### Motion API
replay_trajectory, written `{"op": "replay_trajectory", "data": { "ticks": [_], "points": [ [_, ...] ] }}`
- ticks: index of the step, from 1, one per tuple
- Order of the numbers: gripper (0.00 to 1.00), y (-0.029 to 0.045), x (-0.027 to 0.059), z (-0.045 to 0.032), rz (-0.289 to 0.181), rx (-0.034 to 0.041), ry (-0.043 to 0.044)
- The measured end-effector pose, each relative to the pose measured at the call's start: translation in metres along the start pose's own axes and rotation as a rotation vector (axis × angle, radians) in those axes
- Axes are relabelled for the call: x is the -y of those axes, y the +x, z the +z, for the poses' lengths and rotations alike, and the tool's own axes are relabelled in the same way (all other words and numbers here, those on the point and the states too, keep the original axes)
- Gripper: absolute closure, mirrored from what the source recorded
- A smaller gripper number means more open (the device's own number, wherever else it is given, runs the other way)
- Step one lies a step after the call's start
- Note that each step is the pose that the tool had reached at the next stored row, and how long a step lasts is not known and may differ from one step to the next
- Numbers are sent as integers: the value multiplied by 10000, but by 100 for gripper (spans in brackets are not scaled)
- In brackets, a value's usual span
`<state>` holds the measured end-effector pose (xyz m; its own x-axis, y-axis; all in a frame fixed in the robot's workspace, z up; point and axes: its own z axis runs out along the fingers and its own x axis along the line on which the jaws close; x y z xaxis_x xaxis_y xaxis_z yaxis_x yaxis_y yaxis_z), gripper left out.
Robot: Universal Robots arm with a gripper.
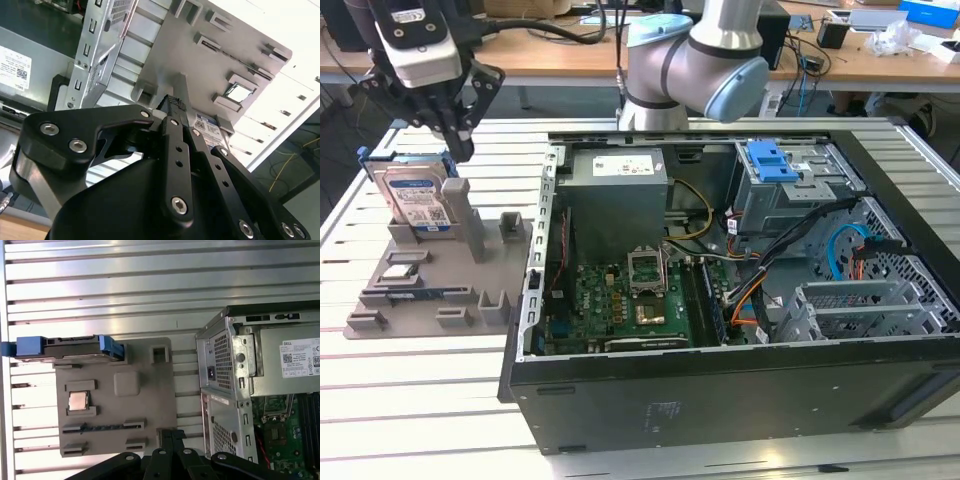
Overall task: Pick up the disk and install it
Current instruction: 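Reach for the disk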
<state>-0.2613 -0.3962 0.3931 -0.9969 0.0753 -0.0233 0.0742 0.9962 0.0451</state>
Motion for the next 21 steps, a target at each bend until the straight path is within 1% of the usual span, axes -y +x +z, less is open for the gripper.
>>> {"op": "replay_trajectory", "data": {
  "ticks": [5,8,10,15,21],
  "points": [
    [89,125,-11,-1,1,0,0],
    [89,227,-7,-3,-1,0,0],
    [89,271,-6,-4,-1,-1,0],
    [89,323,-3,-5,1,0,0],
    [89,406,4,-7,0,-1,0]
  ]
}}
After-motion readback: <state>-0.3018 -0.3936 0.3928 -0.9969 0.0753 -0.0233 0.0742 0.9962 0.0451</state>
